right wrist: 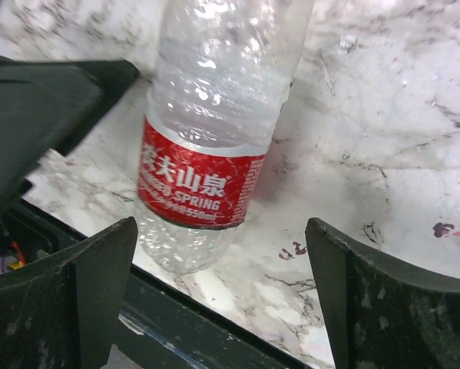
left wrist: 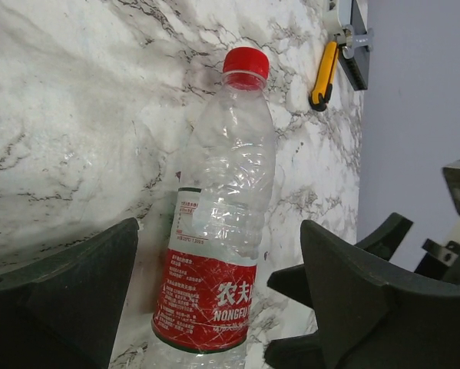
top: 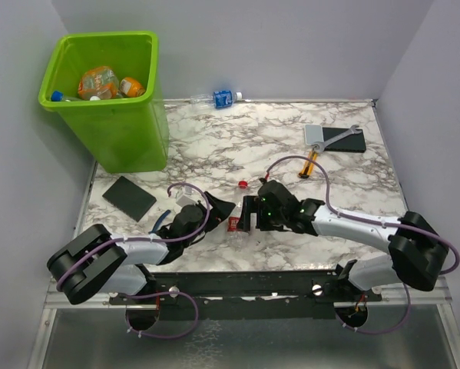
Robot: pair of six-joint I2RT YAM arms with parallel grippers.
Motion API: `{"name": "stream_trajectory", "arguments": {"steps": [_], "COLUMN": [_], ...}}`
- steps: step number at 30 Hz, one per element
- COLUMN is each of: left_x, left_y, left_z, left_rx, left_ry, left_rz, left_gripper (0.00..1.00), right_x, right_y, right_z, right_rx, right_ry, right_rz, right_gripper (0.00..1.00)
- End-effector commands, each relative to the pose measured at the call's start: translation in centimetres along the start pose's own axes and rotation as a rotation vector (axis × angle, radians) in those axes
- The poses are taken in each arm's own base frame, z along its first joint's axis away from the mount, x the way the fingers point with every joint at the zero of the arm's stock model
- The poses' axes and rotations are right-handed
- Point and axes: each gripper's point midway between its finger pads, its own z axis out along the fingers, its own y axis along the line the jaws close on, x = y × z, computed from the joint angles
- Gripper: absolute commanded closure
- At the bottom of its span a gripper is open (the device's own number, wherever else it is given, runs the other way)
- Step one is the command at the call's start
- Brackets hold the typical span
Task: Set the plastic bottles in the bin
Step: Pick up the plastic bottle at the center of the board.
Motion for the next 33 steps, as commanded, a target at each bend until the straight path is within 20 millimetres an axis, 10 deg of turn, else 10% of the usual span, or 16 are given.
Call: {"name": "stream_trajectory", "arguments": {"steps": [1, 19, 33], "left_x": [0.5, -6.9, -8.8], "left_y": [0.5, -0.6, -0.1], "left_z": [0.0, -5.6, -8.2], "left_rx": [-0.018, -0.037, -0.021], "left_ry": [0.019, -0.269, -0.351], "left_rz": [0.005, 0.043, 0.036], "left_gripper": [0.14, 0.14, 0.14], "right_x": [-2.2, -2.6, 3.8], "right_y": [0.6, 3.1, -1.8], "right_z": [-1.3, 0.9, 4.3], "right_rx": [0.001, -0.042, 0.212], "right_ry": [-0.108, -0.074, 0.148], "right_rz": [0.049, 0.059, -0.021], "right_gripper": [0.06, 0.05, 0.1]}}
